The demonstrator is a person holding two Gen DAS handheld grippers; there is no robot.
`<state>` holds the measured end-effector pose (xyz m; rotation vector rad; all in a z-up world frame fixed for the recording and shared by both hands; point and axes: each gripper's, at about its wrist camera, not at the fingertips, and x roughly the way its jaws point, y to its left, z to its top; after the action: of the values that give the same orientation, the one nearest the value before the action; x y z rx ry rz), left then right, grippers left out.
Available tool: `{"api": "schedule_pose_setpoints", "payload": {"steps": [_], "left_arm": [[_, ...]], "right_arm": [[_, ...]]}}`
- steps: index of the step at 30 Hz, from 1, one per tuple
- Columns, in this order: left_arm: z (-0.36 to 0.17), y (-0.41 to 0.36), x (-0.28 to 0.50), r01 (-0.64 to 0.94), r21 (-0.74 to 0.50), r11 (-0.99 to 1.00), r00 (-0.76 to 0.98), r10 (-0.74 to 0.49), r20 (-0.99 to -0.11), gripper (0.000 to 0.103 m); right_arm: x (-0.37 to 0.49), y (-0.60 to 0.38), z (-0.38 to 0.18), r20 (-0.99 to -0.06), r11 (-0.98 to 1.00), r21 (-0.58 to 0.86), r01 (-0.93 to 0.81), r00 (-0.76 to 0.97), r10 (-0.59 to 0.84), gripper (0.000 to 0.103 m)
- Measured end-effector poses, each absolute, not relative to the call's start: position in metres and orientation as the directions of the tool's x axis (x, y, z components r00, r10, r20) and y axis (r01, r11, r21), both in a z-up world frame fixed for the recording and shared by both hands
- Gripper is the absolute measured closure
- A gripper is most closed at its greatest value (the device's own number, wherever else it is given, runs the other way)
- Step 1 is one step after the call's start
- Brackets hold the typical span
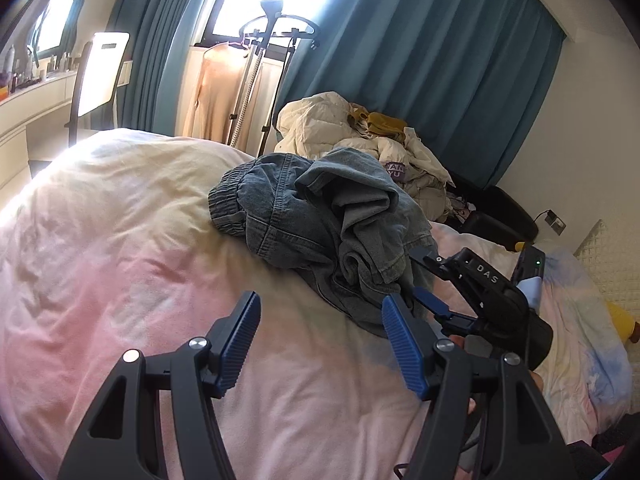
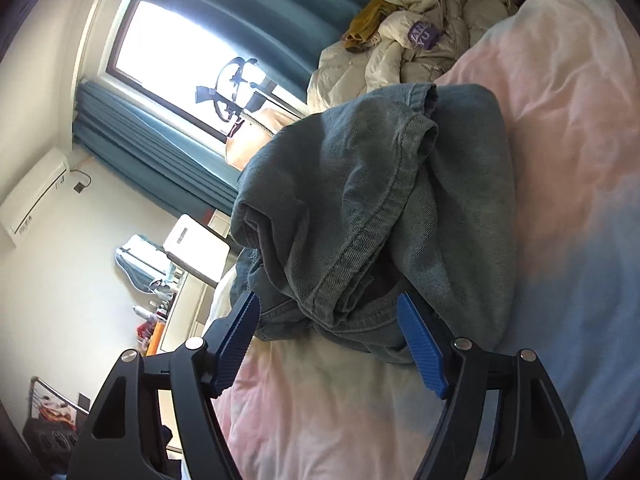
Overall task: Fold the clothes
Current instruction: 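Reach the right tool to the jeans and close it on a leg hem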
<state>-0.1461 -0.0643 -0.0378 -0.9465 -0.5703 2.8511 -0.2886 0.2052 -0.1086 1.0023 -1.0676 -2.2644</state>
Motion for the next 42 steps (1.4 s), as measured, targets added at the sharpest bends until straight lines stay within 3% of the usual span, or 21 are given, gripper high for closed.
{"api": "schedule_pose_setpoints", "payload": {"steps": [4,15,31,42], "left_arm": [[-0.047,-0.073,-0.154,0.049,-0.394,-0.918,-0.8,0.2,-0.566,0.038],[-0.052,-0.077,-0.159,0.048,-0.42,-0.906,-0.801,0.216,-0.558,0.038],[-0.048,-0.061,-0.153,0.01,-0.427,-0.904,-0.788,0.256,-0.56,0.038],[-0.05,-0.056,-0.157,0.007,-0.416,-0.909,-0.783,0.254,-0.568,0.038]], "right_arm": [[-0.306,0.195,-0.12,-0.419,-0.581,0.812,0.061,-0.631,-0.653,0.035],[-0.306,0.186,-0.095,-0.535,-0.722,0.692,0.01,-0.665,-0.522,0.085],[-0.256,0.322,0.042,-0.536,-0.885,0.464,-0.019,-0.802,-0.264,0.091],[-0.275,0.307,-0.017,-0.598,-0.842,0.54,-0.016,-0.711,-0.37,0.091]]}}
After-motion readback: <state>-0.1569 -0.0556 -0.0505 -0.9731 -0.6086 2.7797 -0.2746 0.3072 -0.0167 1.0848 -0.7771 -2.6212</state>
